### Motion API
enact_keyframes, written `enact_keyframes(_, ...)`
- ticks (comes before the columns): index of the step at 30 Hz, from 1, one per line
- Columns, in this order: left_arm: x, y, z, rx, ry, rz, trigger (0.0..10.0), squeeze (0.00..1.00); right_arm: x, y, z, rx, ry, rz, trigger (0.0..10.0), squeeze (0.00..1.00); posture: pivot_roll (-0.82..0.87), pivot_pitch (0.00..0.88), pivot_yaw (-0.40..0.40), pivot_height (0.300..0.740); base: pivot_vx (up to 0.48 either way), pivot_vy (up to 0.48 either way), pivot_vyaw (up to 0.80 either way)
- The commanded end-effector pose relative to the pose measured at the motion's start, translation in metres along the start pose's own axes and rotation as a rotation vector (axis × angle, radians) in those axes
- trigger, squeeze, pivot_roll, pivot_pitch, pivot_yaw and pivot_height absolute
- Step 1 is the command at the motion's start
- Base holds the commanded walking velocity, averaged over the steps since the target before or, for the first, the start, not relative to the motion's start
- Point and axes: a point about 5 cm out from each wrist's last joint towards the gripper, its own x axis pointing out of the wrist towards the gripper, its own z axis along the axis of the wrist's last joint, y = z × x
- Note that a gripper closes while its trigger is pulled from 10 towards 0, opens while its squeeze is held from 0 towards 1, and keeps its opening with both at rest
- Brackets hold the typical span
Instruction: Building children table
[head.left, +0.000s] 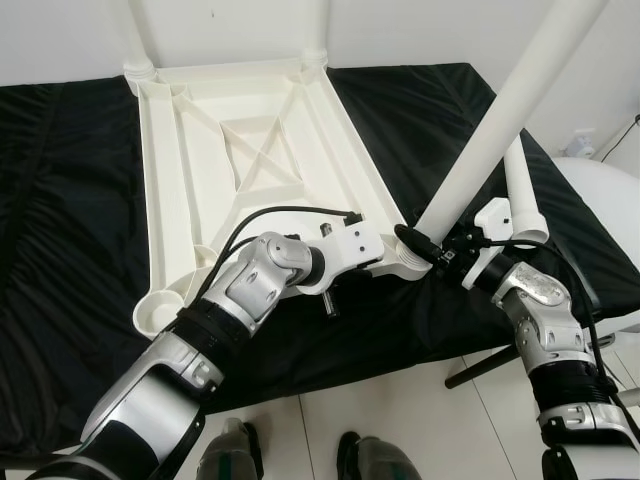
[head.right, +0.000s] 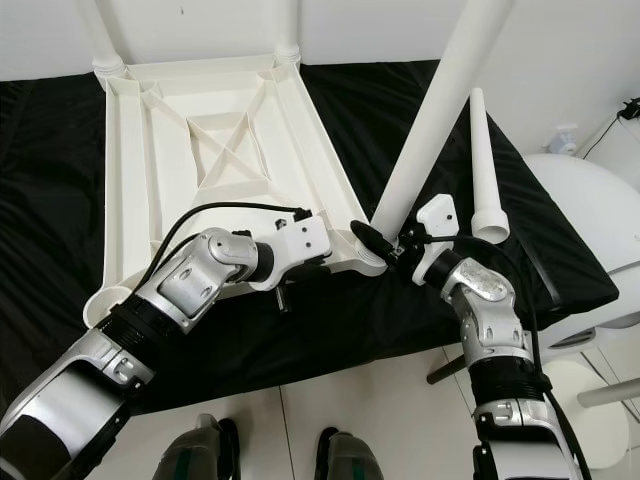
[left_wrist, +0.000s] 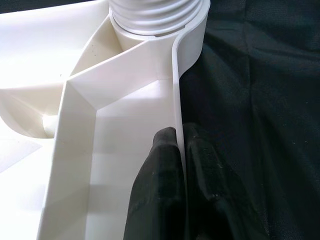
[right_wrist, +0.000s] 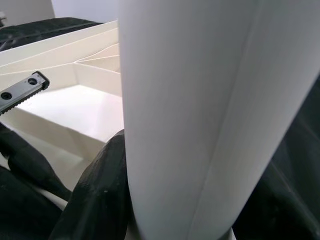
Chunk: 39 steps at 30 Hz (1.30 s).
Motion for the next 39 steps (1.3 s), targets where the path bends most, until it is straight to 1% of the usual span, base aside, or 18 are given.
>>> enact_keyframes(1,-0.004,0.009,-0.001,0.011,-0.002,0.076,10.0,0.00,-0.002,0.003,-0.003,0.033,-0.007,-0.026,10.0,0.00,-0.02,0.105,-0.047,0.740,0.000,0.000,0.00)
enact_keyframes(2,-0.004,0.009,-0.001,0.012,-0.003,0.075,10.0,0.00,-0.003,0.005,-0.003,0.051,-0.019,-0.066,10.0,0.00,-0.02,0.104,-0.046,0.740,0.000,0.000,0.00)
enact_keyframes(11,-0.004,0.008,0.000,0.015,-0.005,0.071,10.0,0.00,-0.002,0.014,0.001,0.064,-0.062,-0.127,10.0,0.00,-0.02,0.101,-0.048,0.740,0.000,0.000,0.00)
enact_keyframes(12,-0.003,0.008,0.000,0.016,-0.006,0.068,10.0,0.00,0.001,0.022,0.003,0.063,-0.082,-0.166,10.0,0.00,-0.02,0.096,-0.051,0.740,0.000,0.000,0.00)
enact_keyframes(16,-0.003,0.007,0.000,0.016,-0.006,0.067,10.0,0.00,0.002,0.028,0.005,0.055,-0.093,-0.204,10.0,0.00,-0.02,0.094,-0.053,0.740,0.000,0.000,0.00)
enact_keyframes(18,-0.002,0.006,0.000,0.017,-0.008,0.066,10.0,0.00,0.005,0.031,0.006,0.044,-0.096,-0.280,10.0,0.00,-0.02,0.089,-0.055,0.740,0.000,0.000,0.00)
enact_keyframes(19,-0.002,0.006,0.000,0.017,-0.008,0.066,10.0,0.00,0.005,0.031,0.006,0.044,-0.096,-0.280,10.0,0.00,-0.02,0.089,-0.055,0.740,0.000,0.000,0.00)
enact_keyframes(23,-0.002,0.005,0.000,0.018,-0.009,0.064,10.0,0.00,0.008,0.037,0.007,0.041,-0.089,-0.399,10.0,0.00,-0.02,0.082,-0.055,0.740,0.000,0.000,0.00)
enact_keyframes(25,-0.001,0.005,0.000,0.018,-0.010,0.063,10.0,0.00,0.008,0.039,0.007,0.041,-0.092,-0.413,10.0,0.00,-0.02,0.080,-0.056,0.740,0.000,0.000,0.00)
enact_keyframes(26,-0.001,0.004,0.000,0.019,-0.010,0.062,10.0,0.00,0.010,0.043,0.007,0.047,-0.093,-0.446,10.0,0.00,-0.02,0.075,-0.056,0.740,0.000,0.000,0.00)
enact_keyframes(32,-0.001,0.004,0.000,0.021,-0.010,0.061,10.0,0.00,0.010,0.046,0.006,0.067,-0.085,-0.517,10.0,0.00,-0.02,0.070,-0.057,0.740,0.000,0.000,0.00)
enact_keyframes(33,-0.001,0.003,0.000,0.021,-0.011,0.060,10.0,0.00,0.010,0.047,0.006,0.069,-0.086,-0.560,10.0,0.00,-0.01,0.067,-0.059,0.740,0.000,0.000,0.00)
enact_keyframes(34,-0.001,0.003,-0.001,0.022,-0.011,0.058,10.0,0.00,0.010,0.049,0.005,0.072,-0.080,-0.632,10.0,0.00,-0.01,0.063,-0.062,0.740,0.000,0.000,0.00)
enact_keyframes(35,-0.001,0.003,-0.001,0.022,-0.011,0.058,10.0,0.00,0.010,0.049,0.005,0.072,-0.080,-0.632,10.0,0.00,-0.01,0.063,-0.062,0.740,0.000,0.000,0.00)
enact_keyframes(36,-0.001,0.002,-0.001,0.022,-0.010,0.058,10.0,0.00,0.011,0.050,0.006,0.074,-0.077,-0.677,10.0,0.00,-0.01,0.063,-0.062,0.740,0.000,0.000,0.00)
enact_keyframes(39,-0.001,0.002,-0.001,0.022,-0.009,0.059,10.0,0.00,0.013,0.054,0.006,0.073,-0.076,-0.719,10.0,0.00,-0.01,0.058,-0.063,0.740,0.000,0.000,0.00)
